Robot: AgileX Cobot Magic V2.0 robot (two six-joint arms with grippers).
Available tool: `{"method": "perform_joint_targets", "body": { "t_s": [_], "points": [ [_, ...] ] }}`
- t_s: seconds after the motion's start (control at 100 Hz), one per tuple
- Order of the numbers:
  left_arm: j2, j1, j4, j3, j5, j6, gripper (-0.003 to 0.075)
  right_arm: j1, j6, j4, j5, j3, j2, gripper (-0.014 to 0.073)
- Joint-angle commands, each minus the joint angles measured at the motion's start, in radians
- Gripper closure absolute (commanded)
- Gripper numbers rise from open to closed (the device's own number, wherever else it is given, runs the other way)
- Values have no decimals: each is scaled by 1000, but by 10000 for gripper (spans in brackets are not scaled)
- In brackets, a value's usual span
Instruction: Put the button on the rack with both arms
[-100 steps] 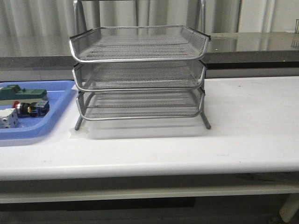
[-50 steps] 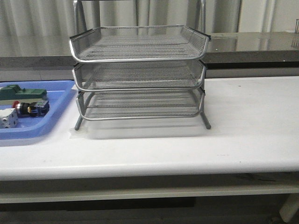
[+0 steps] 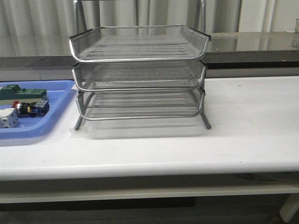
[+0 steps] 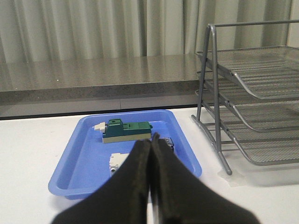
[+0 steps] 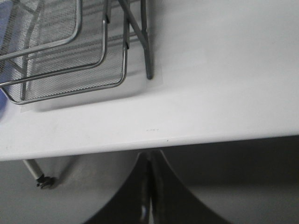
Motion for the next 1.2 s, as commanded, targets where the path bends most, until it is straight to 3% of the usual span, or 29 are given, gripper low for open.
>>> {"method": "perform_joint_targets", "body": {
  "t_s": [0.0, 0.37, 0.57, 0.69, 0.83, 0.93, 1.19],
  "points": [
    [-33, -6, -8, 55, -74, -7, 741, 4, -9, 86, -29, -69, 86, 653],
    [-33, -6, -8, 55, -74, -7, 741, 6, -107, 293, -61, -115, 323, 653],
    [-33, -6, -8, 55, -74, -7, 741, 6, -111, 315, -101, -115, 357, 635],
    [-33, -6, -8, 55, -74, -7, 741, 6, -116, 323, -111, -115, 361, 545],
    [-33, -6, -8, 55, -74, -7, 741, 6, -116, 336, -116, -114, 361, 334],
    [-33, -6, -8, 55, -74, -7, 741, 6, -116, 347, -127, -114, 361, 230],
    [-33, -6, -8, 55, -74, -7, 741, 23, -148, 433, -196, -114, 371, 211]
  ]
}}
